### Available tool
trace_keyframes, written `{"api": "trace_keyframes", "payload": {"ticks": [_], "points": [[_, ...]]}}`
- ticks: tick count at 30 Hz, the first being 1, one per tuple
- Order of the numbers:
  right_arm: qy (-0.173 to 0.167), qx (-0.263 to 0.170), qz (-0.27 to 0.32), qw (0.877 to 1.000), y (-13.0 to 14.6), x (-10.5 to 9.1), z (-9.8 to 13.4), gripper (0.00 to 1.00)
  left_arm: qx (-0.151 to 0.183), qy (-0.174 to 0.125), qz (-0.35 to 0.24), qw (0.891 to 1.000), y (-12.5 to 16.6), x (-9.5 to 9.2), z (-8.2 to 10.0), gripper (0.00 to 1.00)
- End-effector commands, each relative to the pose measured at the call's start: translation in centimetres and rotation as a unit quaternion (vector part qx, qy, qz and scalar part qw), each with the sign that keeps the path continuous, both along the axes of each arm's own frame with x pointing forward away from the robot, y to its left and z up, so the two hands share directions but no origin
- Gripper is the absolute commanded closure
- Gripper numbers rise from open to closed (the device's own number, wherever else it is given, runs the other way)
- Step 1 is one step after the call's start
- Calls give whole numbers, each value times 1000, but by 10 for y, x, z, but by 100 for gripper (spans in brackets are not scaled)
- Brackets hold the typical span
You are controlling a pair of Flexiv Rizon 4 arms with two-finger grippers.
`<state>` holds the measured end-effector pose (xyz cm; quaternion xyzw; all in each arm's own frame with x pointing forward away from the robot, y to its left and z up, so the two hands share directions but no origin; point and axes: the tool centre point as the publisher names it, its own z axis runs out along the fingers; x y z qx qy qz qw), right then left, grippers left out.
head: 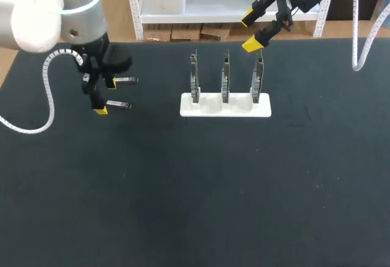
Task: Pick up the optical module with the left hand, and insert it into the network port with the right hand.
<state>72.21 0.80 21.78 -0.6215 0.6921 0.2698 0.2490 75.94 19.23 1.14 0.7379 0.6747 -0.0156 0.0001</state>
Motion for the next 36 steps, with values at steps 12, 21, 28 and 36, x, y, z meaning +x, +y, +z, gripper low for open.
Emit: {"api": "trace_keyframes", "payload": {"ticks": [12, 21, 28, 36], "points": [[-2, 0, -2, 1000, -1, -2, 0, 0, 11, 1, 13, 1000, -2, 13, -8, 0], [-2, 0, -2, 1000, -1, -2, 0, 0, 24, 12, 25, 999, 2, 27, -15, 0], [-2, 0, -2, 1000, -1, -2, 0, 0, 35, 12, 20, 999, -3, 26, -16, 0], [-2, 0, -2, 1000, -1, -2, 0, 0, 43, 15, 27, 999, 1, 25, -20, 0]]}}
